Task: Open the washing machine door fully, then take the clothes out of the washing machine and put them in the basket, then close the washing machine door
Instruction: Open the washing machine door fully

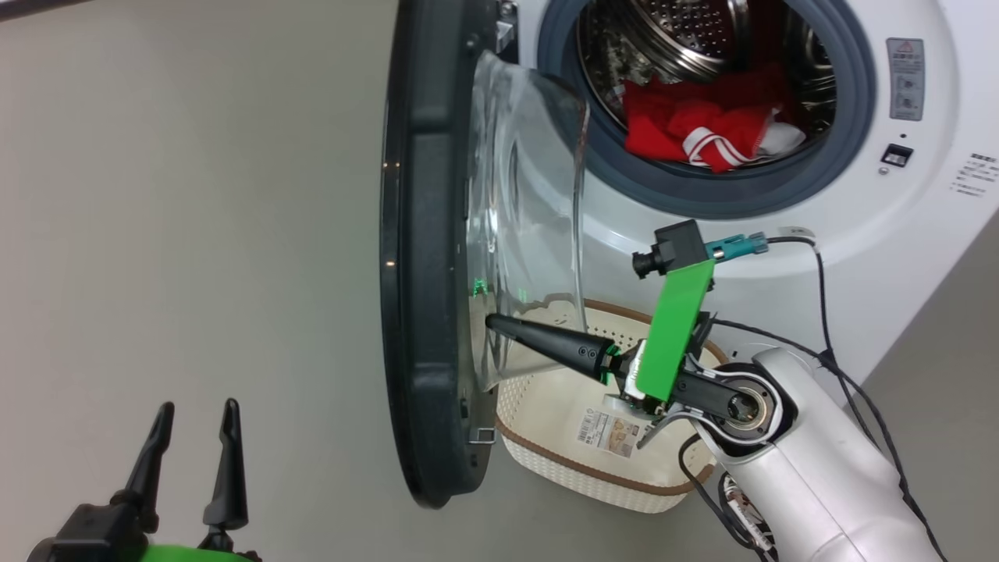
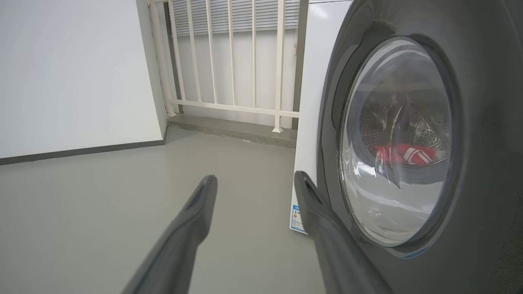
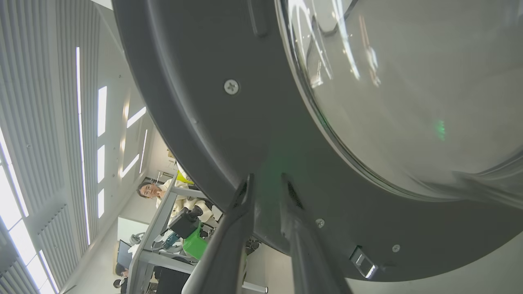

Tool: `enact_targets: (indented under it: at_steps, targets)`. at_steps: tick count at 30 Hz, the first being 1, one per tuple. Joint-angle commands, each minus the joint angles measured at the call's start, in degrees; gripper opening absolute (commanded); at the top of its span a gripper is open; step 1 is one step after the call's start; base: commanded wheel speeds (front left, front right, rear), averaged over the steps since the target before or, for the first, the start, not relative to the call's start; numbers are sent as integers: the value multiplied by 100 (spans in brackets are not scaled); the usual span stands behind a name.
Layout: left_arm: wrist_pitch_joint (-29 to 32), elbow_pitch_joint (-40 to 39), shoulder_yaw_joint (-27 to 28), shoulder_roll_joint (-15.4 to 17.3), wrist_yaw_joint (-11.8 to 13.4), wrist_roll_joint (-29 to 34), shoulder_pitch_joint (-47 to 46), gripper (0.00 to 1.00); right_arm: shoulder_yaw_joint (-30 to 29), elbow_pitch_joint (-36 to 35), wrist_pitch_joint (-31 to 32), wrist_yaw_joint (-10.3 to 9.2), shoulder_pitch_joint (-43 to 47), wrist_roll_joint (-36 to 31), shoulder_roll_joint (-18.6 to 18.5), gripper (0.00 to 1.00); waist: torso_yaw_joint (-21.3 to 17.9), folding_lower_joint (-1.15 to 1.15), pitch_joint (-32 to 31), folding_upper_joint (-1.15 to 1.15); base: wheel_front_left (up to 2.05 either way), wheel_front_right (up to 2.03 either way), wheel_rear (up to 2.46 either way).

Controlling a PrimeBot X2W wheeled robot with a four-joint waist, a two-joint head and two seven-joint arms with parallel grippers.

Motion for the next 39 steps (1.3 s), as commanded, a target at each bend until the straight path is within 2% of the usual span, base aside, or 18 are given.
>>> enact_targets:
  at_steps: [1,7,14,15,19,25,31,35,39]
  targets:
    - [-31,-132,214,111,-17,-22,-191,100,-1,-250,-113,53,29,-95,23,100,-64,0,-17,0,0,0,0]
    - [-31,-176,275,106,-17,-1,-161,100,36,-782,-649,53,257,-577,-258,100,-194,0,-48,0,0,0,0]
    - [-31,-217,323,98,-17,12,-116,100,213,-1212,-1666,53,558,-1421,-655,100,-323,0,-69,0,0,0,0]
    - [-31,-217,323,98,-17,12,-116,100,213,-1212,-1666,53,558,-1421,-655,100,-323,0,-69,0,0,0,0]
    - [-31,-223,330,108,-17,9,-117,100,401,-1269,-2449,53,724,-2068,-913,100,-357,0,-71,0,0,0,0]
    - [-31,-264,330,108,-17,13,-77,100,423,-996,-3816,53,979,-2939,-1146,100,-369,0,-67,0,0,0,0]
    - [-31,-276,354,79,-17,25,-33,100,369,-538,-4758,53,1185,-3625,-1230,100,-360,0,-86,0,0,0,0]
    - [-31,-290,372,61,-17,36,8,100,172,-246,-5088,53,1344,-4114,-1195,100,-351,0,-112,0,0,0,0]
    - [-31,-309,406,51,-17,50,64,100,-32,-36,-5166,53,1516,-4626,-1122,100,-367,0,-131,0,0,0,0]
